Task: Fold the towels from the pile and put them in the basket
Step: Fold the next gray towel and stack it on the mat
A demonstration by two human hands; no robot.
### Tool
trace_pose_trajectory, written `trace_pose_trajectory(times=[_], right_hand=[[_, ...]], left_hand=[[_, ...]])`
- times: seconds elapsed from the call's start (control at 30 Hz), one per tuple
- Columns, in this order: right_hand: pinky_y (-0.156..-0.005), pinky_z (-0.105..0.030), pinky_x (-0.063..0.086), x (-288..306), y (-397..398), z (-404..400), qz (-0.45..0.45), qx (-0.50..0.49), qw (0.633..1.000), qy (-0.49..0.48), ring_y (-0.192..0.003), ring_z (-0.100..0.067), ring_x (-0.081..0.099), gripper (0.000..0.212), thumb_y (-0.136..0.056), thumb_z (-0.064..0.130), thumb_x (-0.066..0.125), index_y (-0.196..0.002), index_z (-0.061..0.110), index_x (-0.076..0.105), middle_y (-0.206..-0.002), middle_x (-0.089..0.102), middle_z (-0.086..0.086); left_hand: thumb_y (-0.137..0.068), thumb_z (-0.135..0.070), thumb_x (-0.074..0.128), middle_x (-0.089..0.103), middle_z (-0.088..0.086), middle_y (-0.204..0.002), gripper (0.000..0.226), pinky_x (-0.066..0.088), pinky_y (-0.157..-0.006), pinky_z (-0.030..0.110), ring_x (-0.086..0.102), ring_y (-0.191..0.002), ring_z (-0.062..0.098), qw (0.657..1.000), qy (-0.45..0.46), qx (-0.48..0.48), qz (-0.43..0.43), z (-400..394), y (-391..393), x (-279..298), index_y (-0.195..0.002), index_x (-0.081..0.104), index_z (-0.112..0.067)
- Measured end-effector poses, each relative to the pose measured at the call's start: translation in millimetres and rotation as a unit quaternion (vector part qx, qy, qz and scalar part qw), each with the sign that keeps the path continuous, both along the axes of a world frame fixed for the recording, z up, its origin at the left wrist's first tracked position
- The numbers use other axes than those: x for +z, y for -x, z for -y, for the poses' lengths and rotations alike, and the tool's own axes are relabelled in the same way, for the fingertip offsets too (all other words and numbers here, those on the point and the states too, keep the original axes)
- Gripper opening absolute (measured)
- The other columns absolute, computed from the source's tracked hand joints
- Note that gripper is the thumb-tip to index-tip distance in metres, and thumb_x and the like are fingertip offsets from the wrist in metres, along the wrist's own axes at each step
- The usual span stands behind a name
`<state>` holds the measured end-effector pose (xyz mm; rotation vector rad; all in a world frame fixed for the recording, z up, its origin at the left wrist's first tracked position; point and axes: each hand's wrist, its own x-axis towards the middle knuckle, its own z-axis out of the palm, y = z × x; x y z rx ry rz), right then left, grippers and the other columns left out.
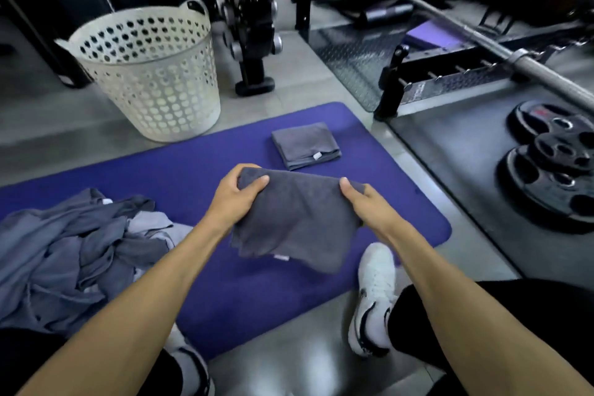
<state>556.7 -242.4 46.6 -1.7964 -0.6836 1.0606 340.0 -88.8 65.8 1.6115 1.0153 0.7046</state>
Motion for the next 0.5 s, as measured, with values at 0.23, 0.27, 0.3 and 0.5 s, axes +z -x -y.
trace_pose_trajectory(times=[0.23, 0.27, 0.3, 0.5], right_hand=[[-0.059, -0.035, 0.055, 67.9, -49.2, -44.8, 0.069, 0.090, 0.990, 0.088, -0.099, -0.025, 0.062, 0.054, -0.080, 0.010, 0.076, -0.117, 0.011, 0.037, -0.110, 0.056, -0.008], [-0.061, -0.036, 0.056, 73.7, -58.2, -55.9, 0.085, 0.066, 0.992, 0.070, -0.099, -0.027, 0.064, 0.048, -0.078, 0.012, 0.077, -0.110, 0.014, 0.042, -0.110, 0.059, -0.009], [-0.068, -0.040, 0.058, 77.2, -67.1, -65.8, 0.102, 0.038, 0.993, 0.044, -0.099, -0.028, 0.065, 0.044, -0.072, 0.019, 0.078, -0.103, 0.018, 0.047, -0.109, 0.063, -0.010], [-0.082, -0.052, 0.057, 41.0, -113.4, -102.2, 0.130, -0.088, 0.987, -0.012, -0.086, -0.026, 0.070, 0.012, -0.086, 0.022, 0.070, -0.086, 0.011, 0.066, -0.092, 0.073, -0.009]], left_hand=[[-0.094, -0.029, 0.066, 0.066, -0.005, -0.097, 0.017, 0.048, -0.066, 0.023, 0.062, -0.083, 0.008, 0.995, 0.085, 0.041, 0.014, -35.6, -36.4, 36.3, -0.107, 0.063, -0.021], [-0.095, -0.031, 0.064, 0.067, -0.004, -0.101, 0.017, 0.049, -0.068, 0.025, 0.062, -0.087, 0.010, 0.994, 0.098, 0.038, 0.011, -43.9, -42.9, 38.4, -0.109, 0.062, -0.022], [-0.096, -0.031, 0.062, 0.067, -0.002, -0.104, 0.015, 0.050, -0.072, 0.028, 0.063, -0.090, 0.012, 0.993, 0.113, 0.034, 0.011, -51.7, -50.3, 40.3, -0.110, 0.061, -0.023], [-0.095, -0.007, 0.054, 0.063, 0.001, -0.103, 0.027, 0.049, -0.069, 0.033, 0.059, -0.087, 0.017, 0.984, 0.177, 0.008, 0.012, -82.6, -105.8, 22.3, -0.114, 0.056, -0.025]])
